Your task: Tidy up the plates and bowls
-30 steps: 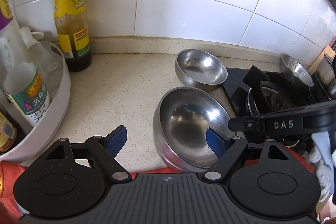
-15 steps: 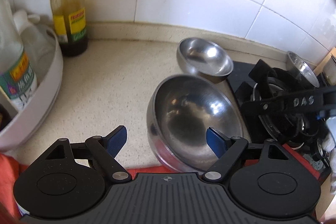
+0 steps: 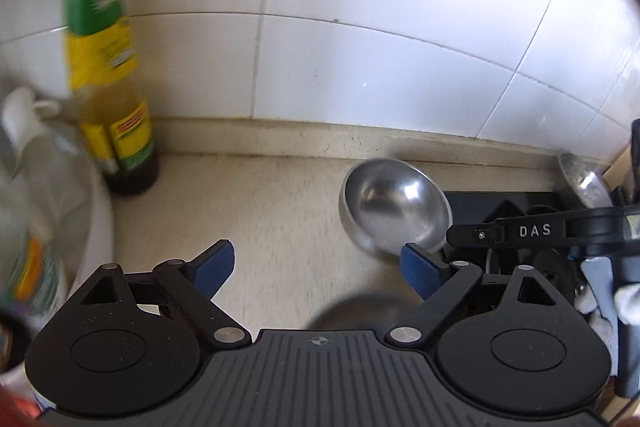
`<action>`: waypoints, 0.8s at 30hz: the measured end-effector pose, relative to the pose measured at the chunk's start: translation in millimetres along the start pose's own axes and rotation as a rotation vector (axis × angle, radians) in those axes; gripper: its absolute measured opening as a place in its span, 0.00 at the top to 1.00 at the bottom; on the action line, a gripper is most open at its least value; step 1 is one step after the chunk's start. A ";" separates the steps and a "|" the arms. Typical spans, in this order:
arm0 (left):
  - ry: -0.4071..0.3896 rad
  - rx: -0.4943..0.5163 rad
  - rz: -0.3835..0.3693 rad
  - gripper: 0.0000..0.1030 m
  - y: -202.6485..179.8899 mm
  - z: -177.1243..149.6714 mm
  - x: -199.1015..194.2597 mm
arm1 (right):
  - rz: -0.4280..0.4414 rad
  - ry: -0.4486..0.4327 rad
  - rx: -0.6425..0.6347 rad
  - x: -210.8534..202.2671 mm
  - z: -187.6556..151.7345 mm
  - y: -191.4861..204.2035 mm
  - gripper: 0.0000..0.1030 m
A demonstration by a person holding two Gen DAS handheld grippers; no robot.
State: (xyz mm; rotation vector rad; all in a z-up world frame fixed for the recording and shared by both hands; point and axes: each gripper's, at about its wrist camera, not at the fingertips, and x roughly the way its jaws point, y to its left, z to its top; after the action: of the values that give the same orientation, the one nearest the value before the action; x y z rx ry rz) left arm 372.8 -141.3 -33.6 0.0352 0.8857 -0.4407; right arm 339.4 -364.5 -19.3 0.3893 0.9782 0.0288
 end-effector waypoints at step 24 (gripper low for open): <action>0.243 0.316 0.053 0.16 -34.5 39.3 129.8 | 0.016 0.118 0.021 73.9 30.9 -20.5 0.64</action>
State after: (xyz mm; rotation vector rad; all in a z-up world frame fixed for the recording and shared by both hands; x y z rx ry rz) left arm 460.0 -227.4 -101.4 0.4084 1.0440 -0.5303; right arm 403.2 -378.5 -70.0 0.4180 1.0929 0.0567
